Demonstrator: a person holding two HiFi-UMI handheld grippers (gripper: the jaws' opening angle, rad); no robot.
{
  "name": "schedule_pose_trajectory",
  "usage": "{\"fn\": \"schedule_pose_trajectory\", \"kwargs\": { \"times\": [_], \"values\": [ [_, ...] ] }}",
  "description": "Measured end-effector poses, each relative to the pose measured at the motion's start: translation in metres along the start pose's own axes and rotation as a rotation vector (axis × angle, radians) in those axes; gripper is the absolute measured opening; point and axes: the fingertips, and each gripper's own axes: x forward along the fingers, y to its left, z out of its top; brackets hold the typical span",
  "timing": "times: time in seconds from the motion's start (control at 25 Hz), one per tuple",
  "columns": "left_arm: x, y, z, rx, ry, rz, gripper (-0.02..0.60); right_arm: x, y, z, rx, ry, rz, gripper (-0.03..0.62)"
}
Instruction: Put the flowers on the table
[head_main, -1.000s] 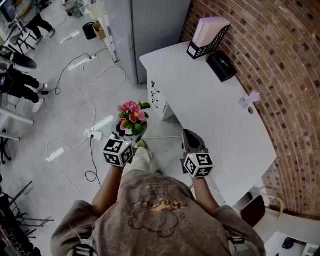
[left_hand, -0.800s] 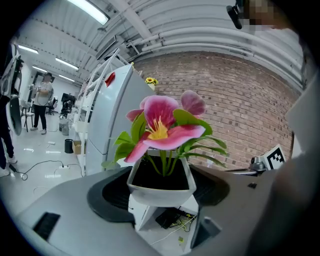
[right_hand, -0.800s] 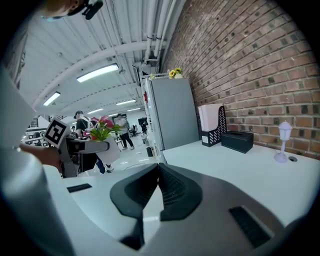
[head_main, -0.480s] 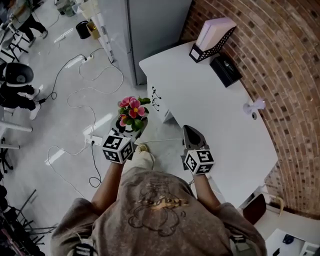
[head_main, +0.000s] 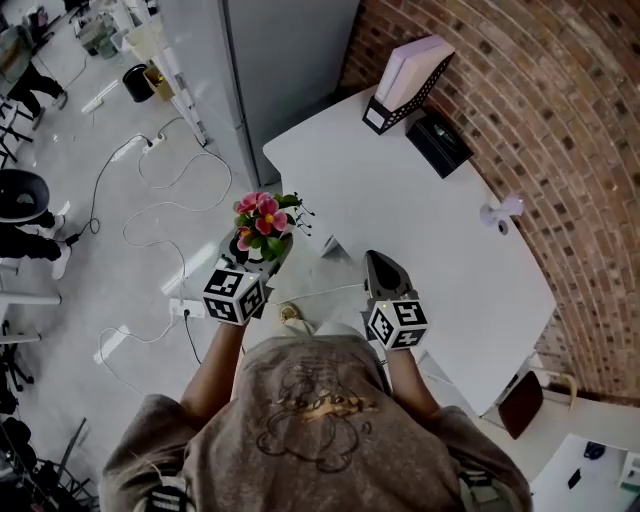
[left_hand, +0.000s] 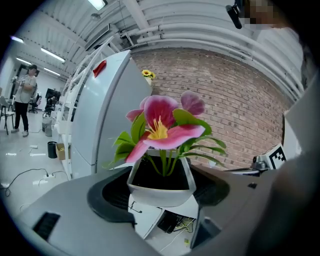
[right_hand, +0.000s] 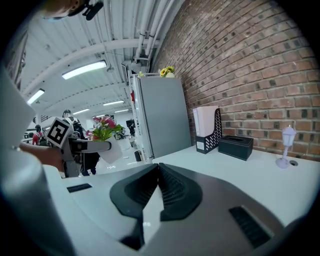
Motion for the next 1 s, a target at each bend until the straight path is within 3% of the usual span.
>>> {"fn": "schedule_pose_trajectory", "kwargs": {
  "times": [0.44, 1.0],
  "values": [
    [0.054, 0.008, 0.02, 0.016, 0.023, -0.077, 0.36, 0.022, -0.025, 0.011, 0.036, -0.004, -0.07, 0.003],
    [0.118, 0.039, 0.034, 0.042, 0.036, -0.056, 0.36, 0.079, -0.056, 0.029, 0.041, 0.0, -0.05, 0.003]
  ]
}}
